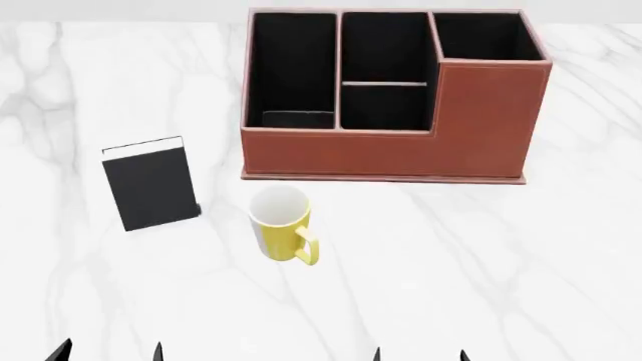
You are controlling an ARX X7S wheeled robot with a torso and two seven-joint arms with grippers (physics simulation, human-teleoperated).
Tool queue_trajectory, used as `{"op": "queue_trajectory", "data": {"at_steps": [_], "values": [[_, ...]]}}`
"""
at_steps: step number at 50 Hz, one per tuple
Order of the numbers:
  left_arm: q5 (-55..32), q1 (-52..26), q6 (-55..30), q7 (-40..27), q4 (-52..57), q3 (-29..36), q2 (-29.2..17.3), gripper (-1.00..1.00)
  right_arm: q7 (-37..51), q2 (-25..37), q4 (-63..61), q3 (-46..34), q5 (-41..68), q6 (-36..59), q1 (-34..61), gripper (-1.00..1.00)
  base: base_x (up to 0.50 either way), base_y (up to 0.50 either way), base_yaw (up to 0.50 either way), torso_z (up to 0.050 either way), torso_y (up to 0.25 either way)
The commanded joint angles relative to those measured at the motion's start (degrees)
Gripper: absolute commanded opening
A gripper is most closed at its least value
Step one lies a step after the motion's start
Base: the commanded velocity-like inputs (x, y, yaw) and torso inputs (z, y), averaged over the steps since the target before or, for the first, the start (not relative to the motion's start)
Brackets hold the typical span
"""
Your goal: Pick up the yellow and white mug and place it to the right of the caddy.
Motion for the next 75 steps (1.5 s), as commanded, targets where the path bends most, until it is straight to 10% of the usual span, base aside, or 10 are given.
{"op": "queue_trajectory", "data": {"at_steps": [1, 37, 62, 69, 70, 72, 73, 74, 75], "values": [[-0.7, -0.4, -0.2, -1.5, -0.3, 1.3, -0.9, 1.00, 1.3, 1.0, 0.1, -1.3, 0.7, 0.1, 0.3, 1.00, 0.00, 0.00, 0.00, 0.000, 0.000], [1.4, -0.1, -0.6, -11.2, 0.9, 1.8, -2.0, 1.00, 36.6, -1.6, 11.2, 15.0, 15.4, -12.6, 8.0, 1.00, 0.00, 0.00, 0.00, 0.000, 0.000], [7.5, -12.9, -41.8, -19.6, 59.7, -10.2, -1.8, 1.00, 38.2, 0.7, 10.2, 10.7, 17.1, -11.7, 6.8, 1.00, 0.00, 0.00, 0.00, 0.000, 0.000], [15.3, -6.5, -25.3, -13.3, 59.7, -13.0, 3.2, 1.00, 38.5, 1.0, 10.4, 10.2, 17.5, -12.1, 6.9, 1.00, 0.00, 0.00, 0.00, 0.000, 0.000], [6.7, 2.1, -16.7, -21.9, 59.7, -4.4, -5.4, 1.00, 38.5, 1.1, 10.4, 10.1, 17.6, -12.2, 6.9, 1.00, 0.00, 0.00, 0.00, 0.000, 0.000], [8.6, 7.0, -7.9, -17.2, 59.7, -19.3, 3.2, 1.00, 38.6, 1.2, 10.5, 9.9, 17.6, -12.2, 6.9, 1.00, 0.00, 0.00, 0.00, 0.000, 0.000], [0.0, 15.6, 0.7, -25.8, 59.7, -27.4, -5.4, 1.00, 38.6, 1.2, 10.6, 9.8, 17.6, -12.3, 7.0, 1.00, 0.00, 0.00, 0.00, 0.000, 0.000], [3.8, 18.1, 4.6, -20.6, 59.7, -24.9, 3.2, 1.00, 38.7, 1.3, 10.6, 9.8, 17.6, -12.4, 6.9, 1.00, 0.00, 0.00, 0.00, 0.000, 0.000], [-2.9, 26.7, 9.9, -29.2, 59.7, -27.9, -5.4, 1.00, 38.7, 1.3, 10.6, 9.7, 17.7, -12.4, 7.0, 1.00, 0.00, 0.00, 0.00, 0.000, 0.000]]}}
